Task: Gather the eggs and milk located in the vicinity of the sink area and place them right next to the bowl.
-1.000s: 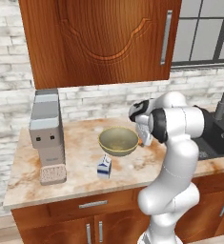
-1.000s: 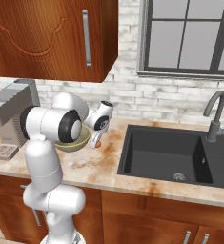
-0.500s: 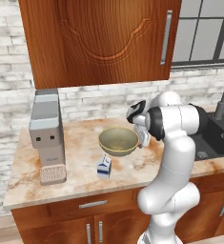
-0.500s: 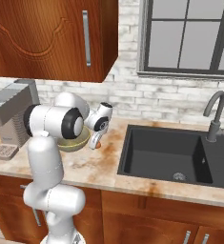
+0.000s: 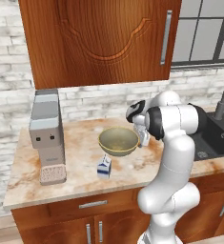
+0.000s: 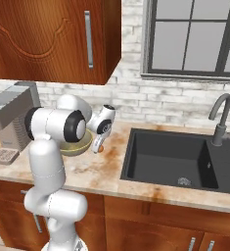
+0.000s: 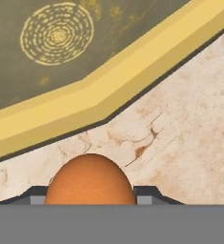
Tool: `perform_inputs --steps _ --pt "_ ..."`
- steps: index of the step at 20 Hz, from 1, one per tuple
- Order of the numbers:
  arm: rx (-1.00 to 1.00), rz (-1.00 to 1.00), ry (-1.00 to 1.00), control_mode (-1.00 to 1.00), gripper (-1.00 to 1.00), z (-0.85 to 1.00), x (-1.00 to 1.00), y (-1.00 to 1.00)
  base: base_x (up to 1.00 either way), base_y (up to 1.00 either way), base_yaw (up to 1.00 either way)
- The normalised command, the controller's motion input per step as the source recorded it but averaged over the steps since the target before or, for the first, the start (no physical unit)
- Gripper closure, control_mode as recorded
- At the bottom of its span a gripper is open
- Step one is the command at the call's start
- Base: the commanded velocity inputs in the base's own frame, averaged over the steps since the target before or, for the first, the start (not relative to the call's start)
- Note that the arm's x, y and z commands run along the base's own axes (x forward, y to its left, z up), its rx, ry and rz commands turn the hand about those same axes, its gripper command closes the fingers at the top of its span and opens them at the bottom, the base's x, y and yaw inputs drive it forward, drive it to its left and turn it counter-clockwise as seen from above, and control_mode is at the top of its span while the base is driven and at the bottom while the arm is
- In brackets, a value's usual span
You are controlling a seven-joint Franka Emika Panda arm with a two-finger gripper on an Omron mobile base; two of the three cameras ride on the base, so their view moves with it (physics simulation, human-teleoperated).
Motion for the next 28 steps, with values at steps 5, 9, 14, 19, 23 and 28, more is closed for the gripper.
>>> perform_inputs --steps 5,9,14,19,23,28 --pt "0.00 0.00 -0.05 -1.00 -1.00 0.04 0.00 0.00 0.00 0.00 0.00" --pt "0.00 0.00 -0.09 -1.00 -1.00 0.19 -0.01 0.00 0.00 0.00 0.00" --pt "0.01 0.00 -0.13 -1.00 -1.00 0.41 -0.18 0.00 0.00 0.00 0.00" --pt "0.00 0.00 -0.09 -1.00 -1.00 0.59 -0.64 -0.16 0.00 0.00 0.00" --pt "0.06 -0.14 -0.07 -1.00 -1.00 0.58 -0.72 -0.36 0.00 0.00 0.00" --pt "0.12 -0.38 -0.04 -1.00 -1.00 0.69 -0.56 -0.20 0.00 0.00 0.00"
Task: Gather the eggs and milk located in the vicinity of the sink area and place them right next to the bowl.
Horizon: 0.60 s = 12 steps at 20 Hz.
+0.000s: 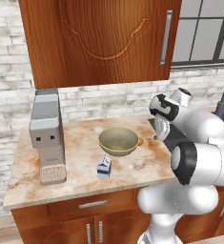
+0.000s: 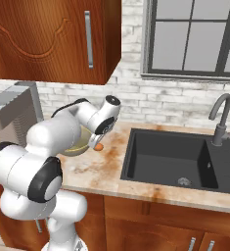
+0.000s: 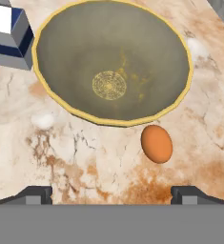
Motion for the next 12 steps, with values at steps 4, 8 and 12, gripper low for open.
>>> perform_inputs --steps 4,8,12 --pt "0.12 -0.43 0.00 -1.00 -1.00 0.77 -0.51 0.00 0.00 0.00 0.00" --pt "0.13 -0.40 0.05 -1.00 -1.00 0.78 -0.43 0.00 0.00 0.00 0.00" --pt "0.13 -0.36 0.07 -1.00 -1.00 0.61 -0.49 0.00 0.00 0.00 0.00"
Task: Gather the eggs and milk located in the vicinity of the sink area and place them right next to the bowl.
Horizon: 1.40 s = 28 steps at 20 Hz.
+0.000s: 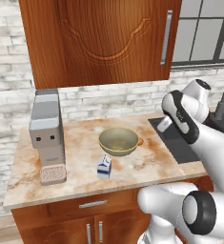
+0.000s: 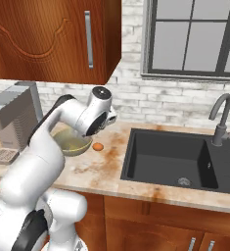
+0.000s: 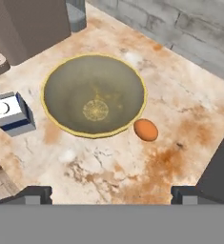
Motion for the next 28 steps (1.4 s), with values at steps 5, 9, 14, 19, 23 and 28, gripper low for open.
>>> perform_inputs --steps 5,9,14,19,23,28 --pt "0.05 -0.42 0.05 -1.00 -1.00 0.17 -0.70 0.00 0.00 0.00 0.00" --pt "0.00 -0.47 0.00 -1.00 -1.00 0.00 -0.67 0.00 0.00 0.00 0.00" --pt "0.00 -0.38 0.00 -1.00 -1.00 0.20 -0.55 0.00 0.00 0.00 0.00" --pt "0.00 -0.19 -0.01 -1.00 -1.00 0.46 -0.06 0.00 0.00 0.00 0.00" --pt "0.01 -0.13 0.00 1.00 -1.00 0.33 0.00 0.00 0.00 0.00 -0.04" --pt "0.00 0.00 0.00 1.00 -1.00 0.00 0.00 0.00 0.00 -0.09 -0.16"
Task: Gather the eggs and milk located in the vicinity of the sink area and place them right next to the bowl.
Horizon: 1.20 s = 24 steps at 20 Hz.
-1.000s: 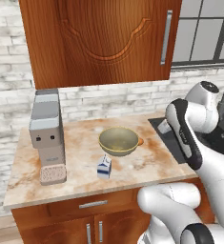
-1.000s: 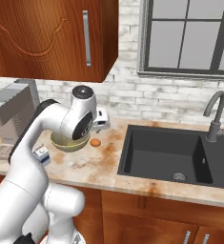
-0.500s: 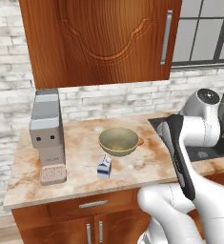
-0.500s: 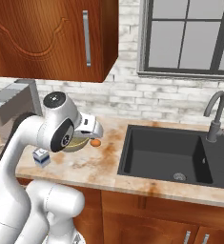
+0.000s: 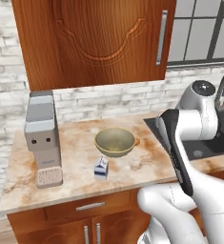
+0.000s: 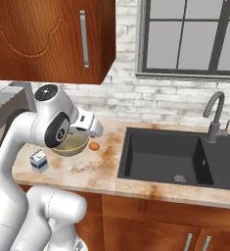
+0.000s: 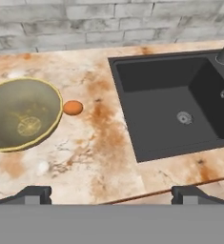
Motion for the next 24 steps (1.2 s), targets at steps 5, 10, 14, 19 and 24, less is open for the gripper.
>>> perform_inputs --steps 5,10,14,19,24 --pt "0.00 0.00 0.00 1.00 -1.00 0.00 0.00 0.00 0.00 -0.40 -0.11" --pt "0.00 0.00 0.00 1.00 -1.00 0.00 0.00 0.00 -0.01 -0.51 -0.06" --pt "0.00 0.00 0.00 1.00 -1.00 0.00 0.00 0.00 -0.01 -0.50 -0.04" --pt "0.00 0.00 0.00 1.00 -1.00 0.00 0.00 0.00 0.00 -0.57 -0.01" --pt "0.00 0.00 0.00 1.00 -1.00 0.00 0.00 0.00 0.00 -0.63 0.00"
